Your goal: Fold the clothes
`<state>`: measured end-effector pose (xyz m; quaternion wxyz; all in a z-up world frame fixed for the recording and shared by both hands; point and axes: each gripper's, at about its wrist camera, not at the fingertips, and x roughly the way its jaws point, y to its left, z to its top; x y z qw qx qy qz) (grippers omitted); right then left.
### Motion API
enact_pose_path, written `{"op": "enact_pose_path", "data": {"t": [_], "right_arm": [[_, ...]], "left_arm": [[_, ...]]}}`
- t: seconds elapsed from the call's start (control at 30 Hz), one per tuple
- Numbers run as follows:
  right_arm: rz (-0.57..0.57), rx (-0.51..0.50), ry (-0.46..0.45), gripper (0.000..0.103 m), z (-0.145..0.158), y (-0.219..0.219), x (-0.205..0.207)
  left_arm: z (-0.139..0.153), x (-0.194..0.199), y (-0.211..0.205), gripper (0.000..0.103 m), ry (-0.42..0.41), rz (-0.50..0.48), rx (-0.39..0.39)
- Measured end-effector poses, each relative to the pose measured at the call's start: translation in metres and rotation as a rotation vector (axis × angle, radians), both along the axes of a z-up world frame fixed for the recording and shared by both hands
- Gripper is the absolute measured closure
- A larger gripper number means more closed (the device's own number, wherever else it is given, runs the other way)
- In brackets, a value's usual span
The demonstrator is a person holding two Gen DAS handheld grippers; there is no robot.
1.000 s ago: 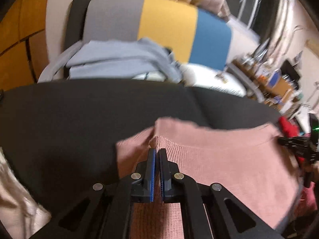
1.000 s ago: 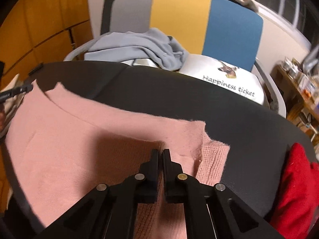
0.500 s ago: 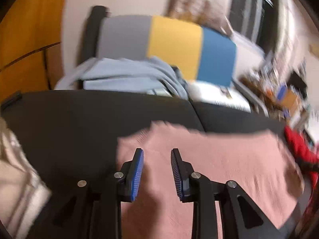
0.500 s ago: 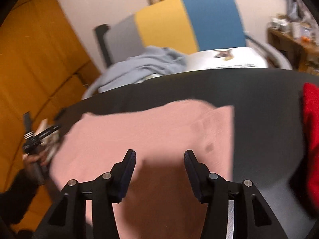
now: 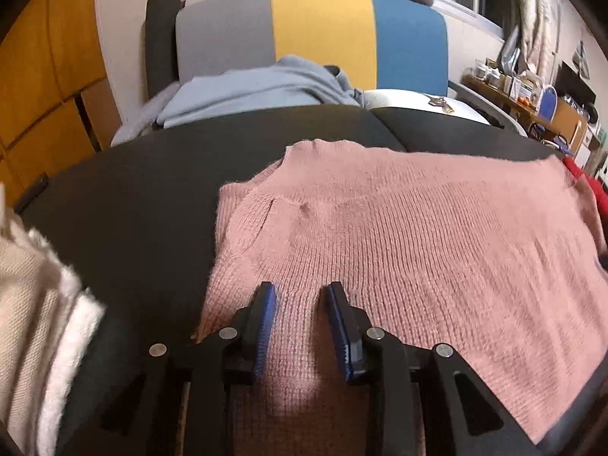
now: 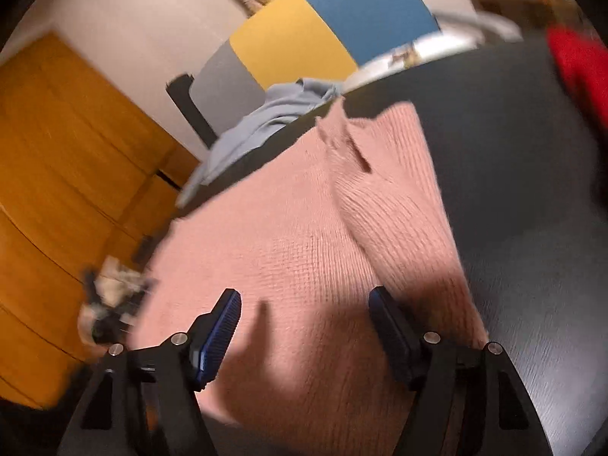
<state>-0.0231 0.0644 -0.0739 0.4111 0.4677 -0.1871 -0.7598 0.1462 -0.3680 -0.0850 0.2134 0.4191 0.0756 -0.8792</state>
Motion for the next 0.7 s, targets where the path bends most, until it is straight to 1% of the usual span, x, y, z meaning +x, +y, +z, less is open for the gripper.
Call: {"op": "enact_pose_path", "data": {"t": [0.03, 0.07, 0.1, 0.13, 0.17, 0.2, 0.23, 0.27, 0.37, 0.43, 0.5, 0.53, 0.6, 0.7], "right_arm": [[-0.002, -0.043, -0.054, 0.031, 0.000, 0.010, 0.001], [-0.005, -0.078, -0.092, 0.028, 0.002, 0.020, 0.005], [-0.006, -0.095, -0.090, 0.021, 0.005, 0.030, 0.013], [-0.005, -0.104, -0.074, 0.016, 0.010, 0.042, 0.021], [0.000, -0.102, -0.056, 0.006, 0.014, 0.053, 0.028], [0.009, -0.083, -0.041, 0.002, 0.015, 0.063, 0.034], [0.019, -0.064, -0.038, 0.002, 0.014, 0.069, 0.040], [0.035, -0.044, -0.030, 0.002, 0.013, 0.074, 0.045], [0.115, 0.013, 0.011, 0.001, 0.011, 0.078, 0.052], [0.161, 0.017, 0.048, 0.000, 0.011, 0.072, 0.050], [0.180, 0.005, 0.082, 0.000, 0.009, 0.071, 0.046], [0.186, -0.006, 0.095, 0.000, 0.008, 0.070, 0.040], [0.200, -0.034, 0.110, 0.000, 0.007, 0.070, 0.033], [0.264, -0.075, 0.114, 0.000, 0.007, 0.066, 0.030]], "left_arm": [[0.007, 0.002, -0.002, 0.073, -0.009, 0.019, -0.014], [0.014, 0.004, -0.001, 0.073, -0.007, 0.036, -0.033], [0.023, 0.006, 0.004, 0.073, 0.015, 0.048, -0.059], [0.031, 0.005, 0.011, 0.072, 0.043, 0.039, -0.057], [0.037, 0.000, 0.021, 0.068, 0.084, -0.011, 0.000], [0.043, -0.006, 0.031, 0.066, 0.124, -0.061, 0.056], [0.048, -0.014, 0.042, 0.063, 0.156, -0.114, 0.103], [0.050, -0.025, 0.057, 0.063, 0.166, -0.177, 0.130], [0.049, -0.070, 0.129, 0.063, 0.163, -0.441, 0.211], [0.047, -0.093, 0.170, 0.063, 0.147, -0.575, 0.242], [0.045, -0.115, 0.206, 0.063, 0.137, -0.689, 0.242], [0.043, -0.125, 0.222, 0.063, 0.128, -0.733, 0.231], [0.038, -0.137, 0.244, 0.063, 0.104, -0.773, 0.226], [0.031, -0.153, 0.254, 0.063, 0.072, -0.793, 0.244]]}}
